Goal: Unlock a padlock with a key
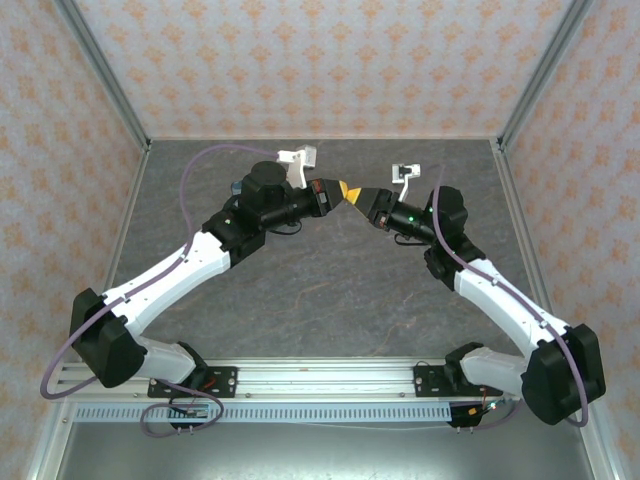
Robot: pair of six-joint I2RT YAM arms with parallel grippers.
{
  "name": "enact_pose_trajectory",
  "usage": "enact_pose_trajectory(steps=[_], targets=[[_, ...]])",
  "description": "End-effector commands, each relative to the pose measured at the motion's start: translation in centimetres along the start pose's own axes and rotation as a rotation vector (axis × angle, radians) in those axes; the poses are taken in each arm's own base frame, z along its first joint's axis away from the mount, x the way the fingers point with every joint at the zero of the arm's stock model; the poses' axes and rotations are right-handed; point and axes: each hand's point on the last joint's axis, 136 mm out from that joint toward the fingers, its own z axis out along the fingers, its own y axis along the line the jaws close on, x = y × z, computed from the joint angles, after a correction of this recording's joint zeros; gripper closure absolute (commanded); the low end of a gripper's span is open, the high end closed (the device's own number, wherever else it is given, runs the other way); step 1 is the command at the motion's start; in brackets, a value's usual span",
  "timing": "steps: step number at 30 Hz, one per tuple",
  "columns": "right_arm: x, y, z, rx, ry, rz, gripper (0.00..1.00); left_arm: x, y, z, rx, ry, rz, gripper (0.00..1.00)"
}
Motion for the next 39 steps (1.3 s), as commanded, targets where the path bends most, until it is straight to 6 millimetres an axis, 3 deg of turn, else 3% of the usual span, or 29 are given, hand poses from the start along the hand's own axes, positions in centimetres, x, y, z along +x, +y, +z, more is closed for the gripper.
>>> enact_pose_trajectory(steps=[1,14,30,39], targets=[[-0.4,1.9,0.3,-0.056,0.003,-0.039,0.71,-0.1,-0.9,0.0,0.031,0.007,0.007,1.00],[0.3,0.9,0.4,-0.042,0.030,-0.015,0.79,-0.2,-0.1,0.4,0.002,-0.007,-0.018,1.00],[1.0,-0.3,0.2,-0.008,0.037,-0.012,0.79,-0.2,0.3,0.4,-0.015,-0.016,-0.030,1.00],[0.7,0.2,0.4,-0.024,0.040,-0.011,0.90,0.0,0.4,0.6,-0.010,-0.006,-0.036,1.00]])
